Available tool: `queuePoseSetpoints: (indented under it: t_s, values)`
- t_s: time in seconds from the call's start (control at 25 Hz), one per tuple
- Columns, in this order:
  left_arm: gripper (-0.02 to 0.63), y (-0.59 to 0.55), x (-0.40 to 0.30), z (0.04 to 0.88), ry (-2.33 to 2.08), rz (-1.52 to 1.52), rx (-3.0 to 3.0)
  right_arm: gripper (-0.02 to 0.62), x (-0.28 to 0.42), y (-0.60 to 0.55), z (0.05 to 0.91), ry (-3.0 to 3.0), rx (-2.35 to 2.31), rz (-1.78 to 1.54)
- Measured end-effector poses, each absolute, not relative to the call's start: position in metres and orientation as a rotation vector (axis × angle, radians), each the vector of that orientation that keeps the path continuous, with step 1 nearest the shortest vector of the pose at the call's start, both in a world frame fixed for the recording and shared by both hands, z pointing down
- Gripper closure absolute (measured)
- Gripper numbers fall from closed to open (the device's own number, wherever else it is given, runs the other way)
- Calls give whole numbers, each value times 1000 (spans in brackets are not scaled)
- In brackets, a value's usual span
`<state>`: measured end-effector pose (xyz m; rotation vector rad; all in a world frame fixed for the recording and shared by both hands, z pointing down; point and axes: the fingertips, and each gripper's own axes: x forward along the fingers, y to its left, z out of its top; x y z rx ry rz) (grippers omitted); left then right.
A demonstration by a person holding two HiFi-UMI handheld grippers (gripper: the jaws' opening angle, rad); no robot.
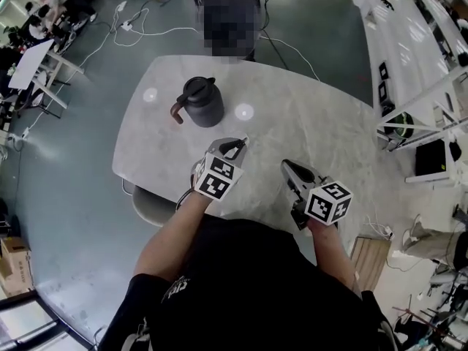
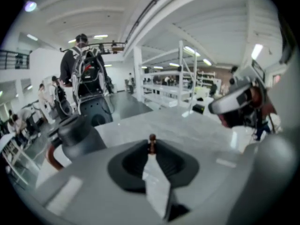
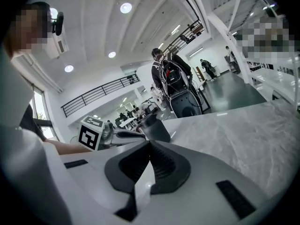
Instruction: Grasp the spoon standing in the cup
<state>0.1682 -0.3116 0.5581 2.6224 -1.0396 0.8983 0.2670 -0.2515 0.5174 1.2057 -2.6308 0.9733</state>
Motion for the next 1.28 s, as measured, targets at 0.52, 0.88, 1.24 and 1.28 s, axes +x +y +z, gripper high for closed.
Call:
queuePoseSetpoints:
  t_s: [0.52, 0.88, 1.24, 1.28]
  values:
    - [551, -340, 71, 431, -1195, 561, 2702, 601, 196, -282, 487, -2668, 1257, 893]
    - [551, -340, -1, 358, -1437, 249, 2668, 601, 150, -283, 413, -2809, 1209, 636]
    - [551, -338, -43, 343, -1628, 69, 2545, 603, 145, -286, 348, -2930, 1231, 370]
    - [551, -337, -42, 342, -1633, 69, 2543, 603, 145, -285, 345, -2937, 1214, 335]
